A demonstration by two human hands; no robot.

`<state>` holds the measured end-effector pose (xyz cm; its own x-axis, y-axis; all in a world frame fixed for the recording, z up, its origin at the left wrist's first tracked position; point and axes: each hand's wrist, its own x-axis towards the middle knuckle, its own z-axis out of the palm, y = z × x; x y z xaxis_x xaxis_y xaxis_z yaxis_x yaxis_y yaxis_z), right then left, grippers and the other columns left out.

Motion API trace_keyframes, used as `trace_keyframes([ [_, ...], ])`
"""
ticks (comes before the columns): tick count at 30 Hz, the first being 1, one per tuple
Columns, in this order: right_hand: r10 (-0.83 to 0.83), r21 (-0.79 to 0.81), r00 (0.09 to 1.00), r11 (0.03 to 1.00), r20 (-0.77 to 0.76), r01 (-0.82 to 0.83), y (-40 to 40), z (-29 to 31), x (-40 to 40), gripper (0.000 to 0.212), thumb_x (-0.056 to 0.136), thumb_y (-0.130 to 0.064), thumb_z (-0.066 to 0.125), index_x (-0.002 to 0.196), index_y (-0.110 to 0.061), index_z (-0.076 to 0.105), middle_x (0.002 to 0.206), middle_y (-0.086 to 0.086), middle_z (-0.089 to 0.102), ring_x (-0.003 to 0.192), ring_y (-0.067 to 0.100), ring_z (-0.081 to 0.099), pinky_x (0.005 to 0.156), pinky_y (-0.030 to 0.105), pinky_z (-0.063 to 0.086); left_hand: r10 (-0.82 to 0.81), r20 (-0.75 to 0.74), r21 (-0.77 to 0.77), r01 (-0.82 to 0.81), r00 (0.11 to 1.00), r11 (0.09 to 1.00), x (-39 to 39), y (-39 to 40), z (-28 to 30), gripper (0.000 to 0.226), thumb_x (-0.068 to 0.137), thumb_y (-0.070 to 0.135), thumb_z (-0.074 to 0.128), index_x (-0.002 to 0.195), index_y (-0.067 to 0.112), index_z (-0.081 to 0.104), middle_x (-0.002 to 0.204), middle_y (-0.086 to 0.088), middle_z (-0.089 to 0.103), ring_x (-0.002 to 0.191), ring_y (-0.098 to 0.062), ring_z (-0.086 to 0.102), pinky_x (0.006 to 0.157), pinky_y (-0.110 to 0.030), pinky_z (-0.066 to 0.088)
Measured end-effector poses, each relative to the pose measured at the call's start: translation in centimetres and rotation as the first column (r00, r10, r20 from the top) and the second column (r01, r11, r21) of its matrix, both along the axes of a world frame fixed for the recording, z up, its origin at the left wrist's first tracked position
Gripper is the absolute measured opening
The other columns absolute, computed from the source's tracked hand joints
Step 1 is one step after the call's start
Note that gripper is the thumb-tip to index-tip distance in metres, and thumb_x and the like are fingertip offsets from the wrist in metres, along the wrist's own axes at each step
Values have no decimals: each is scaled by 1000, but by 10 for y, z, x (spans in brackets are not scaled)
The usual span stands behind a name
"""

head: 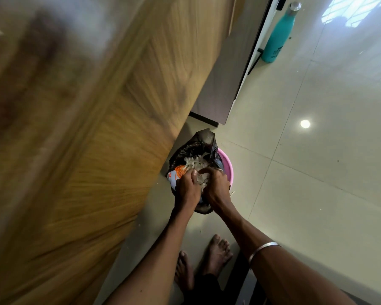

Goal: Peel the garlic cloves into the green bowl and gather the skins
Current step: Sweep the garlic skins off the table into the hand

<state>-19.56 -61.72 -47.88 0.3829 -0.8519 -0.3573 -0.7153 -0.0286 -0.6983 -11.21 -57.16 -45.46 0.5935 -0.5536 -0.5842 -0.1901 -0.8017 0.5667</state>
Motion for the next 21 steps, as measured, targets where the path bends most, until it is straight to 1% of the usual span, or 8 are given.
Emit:
trace_keyframes([
  [3, 90, -39, 996, 995, 28, -89, 1, 29, -5, 34, 84, -8, 64, 118, -8, 69, 116, 12, 73, 108, 31, 69, 87, 44, 57, -98, 36, 54, 96, 995, 994, -6, 3, 25, 47, 111, 41, 33, 146, 17, 54, 143, -14, 59, 132, -33, 53, 103, -38, 43],
  [7, 278, -13, 952, 959, -126, -281, -5, 68, -7, 59, 89, -17, 67, 144, -7, 49, 148, 15, 52, 136, 34, 50, 104, 46, 50, -231, 137, 95, 220, 963, 971, -7, 7, 58, 50, 112, 36, 26, 156, 16, 40, 165, -8, 33, 156, -24, 20, 126, -40, 16],
  [9, 357, -16, 902, 928, -241, -372, -9, 88, -10, 77, 91, -28, 64, 156, -7, 30, 163, 13, 29, 151, 31, 26, 118, 46, 35, -268, 176, 101, 254, 947, 962, -7, 8, 74, 52, 112, 33, 24, 160, 12, 30, 169, -9, 24, 158, -21, 9, 128, -38, 6],
  [12, 445, -53, 832, 872, -331, -487, -15, 122, -21, 91, 90, -34, 63, 160, -5, 12, 167, 15, 14, 155, 32, 12, 125, 43, 18, -290, 188, 88, 278, 938, 957, -11, 6, 106, 59, 111, 38, 18, 162, 8, 19, 170, -12, 15, 159, -22, 3, 128, -34, -1],
  [14, 475, -43, 796, 849, -376, -527, -16, 151, -34, 86, 96, -30, 56, 161, -7, 5, 168, 14, 7, 155, 36, 8, 126, 44, 15, -307, 169, 51, 303, 937, 952, -15, 6, 137, 89, 95, 59, -8, 162, 6, 18, 170, -12, 15, 159, -21, 4, 123, -29, -7],
  [17, 472, -93, 786, 832, -400, -547, -18, 185, -55, 75, 100, -34, 41, 161, -10, 6, 167, 16, 15, 154, 38, 12, 126, 44, 17, -312, 185, -19, 321, 932, 947, -23, 8, 172, 123, 77, 73, -32, 159, 2, 27, 167, -15, 25, 158, -26, 14, 126, -34, 5],
  [19, 473, -90, 775, 828, -420, -554, -17, 215, -65, 75, 96, -28, 41, 160, -8, 9, 166, 18, 18, 154, 38, 14, 126, 43, 16, -346, 244, -41, 366, 906, 930, -29, 11, 203, 93, 102, 56, -9, 146, -2, 50, 155, -18, 47, 148, -31, 39, 122, -37, 28],
  [21, 462, -98, 784, 834, -413, -543, -12, 239, -74, 71, 94, -20, 44, 159, -6, 20, 163, 20, 24, 152, 40, 19, 125, 44, 20, -336, 253, -76, 365, 907, 928, -40, 14, 218, 53, 108, 29, 26, 131, 2, 66, 140, -14, 63, 133, -27, 58, 112, -37, 45],
])
